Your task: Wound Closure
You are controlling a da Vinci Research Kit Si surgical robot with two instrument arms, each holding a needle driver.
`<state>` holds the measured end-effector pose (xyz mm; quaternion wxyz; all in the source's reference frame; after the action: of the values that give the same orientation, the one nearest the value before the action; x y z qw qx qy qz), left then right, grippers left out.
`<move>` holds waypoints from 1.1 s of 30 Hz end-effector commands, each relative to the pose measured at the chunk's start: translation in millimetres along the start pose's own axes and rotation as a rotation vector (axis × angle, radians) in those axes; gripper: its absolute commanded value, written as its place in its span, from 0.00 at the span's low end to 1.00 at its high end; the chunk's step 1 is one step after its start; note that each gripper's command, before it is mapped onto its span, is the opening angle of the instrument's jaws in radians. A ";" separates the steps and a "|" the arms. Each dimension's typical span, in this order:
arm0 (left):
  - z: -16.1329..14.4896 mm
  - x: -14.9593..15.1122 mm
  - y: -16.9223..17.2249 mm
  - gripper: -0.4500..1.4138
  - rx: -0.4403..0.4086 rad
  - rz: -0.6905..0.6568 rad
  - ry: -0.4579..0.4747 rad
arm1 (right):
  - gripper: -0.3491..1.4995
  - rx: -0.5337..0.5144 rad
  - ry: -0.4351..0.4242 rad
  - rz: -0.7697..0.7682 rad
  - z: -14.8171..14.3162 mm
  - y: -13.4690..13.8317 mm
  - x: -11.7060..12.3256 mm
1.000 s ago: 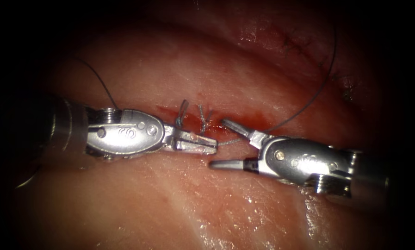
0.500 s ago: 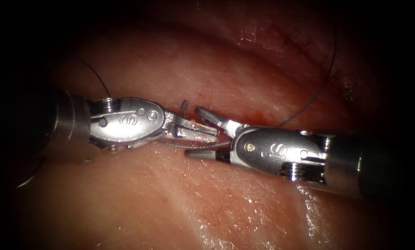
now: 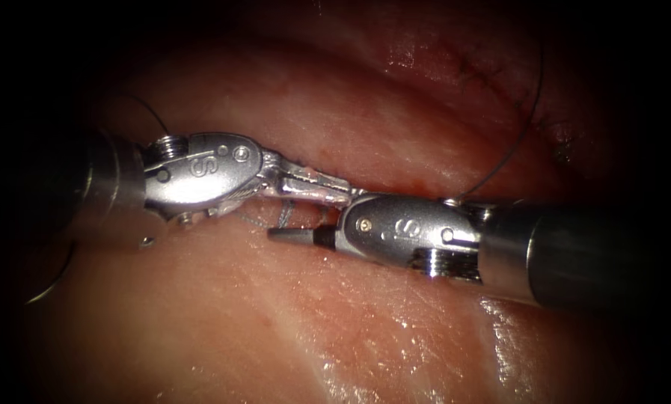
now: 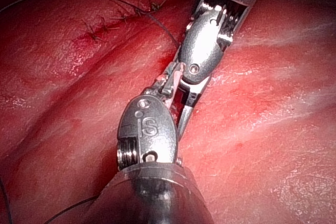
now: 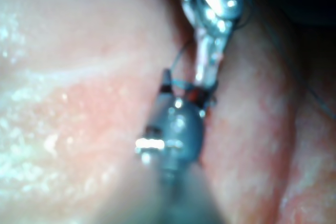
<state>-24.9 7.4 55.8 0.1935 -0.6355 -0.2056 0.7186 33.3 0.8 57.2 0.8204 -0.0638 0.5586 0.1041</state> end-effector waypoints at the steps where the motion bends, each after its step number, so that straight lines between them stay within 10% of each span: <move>1: 0.5 -1.1 0.0 0.00 -0.002 -0.008 -0.001 | 0.90 0.000 0.003 0.003 1.0 -0.4 -0.2; 31: 1.6 -0.1 0.5 0.00 0.002 -0.051 0.041 | 0.89 -0.016 0.024 0.017 3.0 -0.3 1.1; 33: 1.6 -0.1 0.4 0.00 0.001 -0.051 0.042 | 0.77 -0.007 0.034 0.041 2.8 -0.3 1.1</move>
<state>-26.0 7.6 55.1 0.2158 -0.6450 -0.2157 0.7006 35.8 1.7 56.7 0.8060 -0.0550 0.5762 0.1237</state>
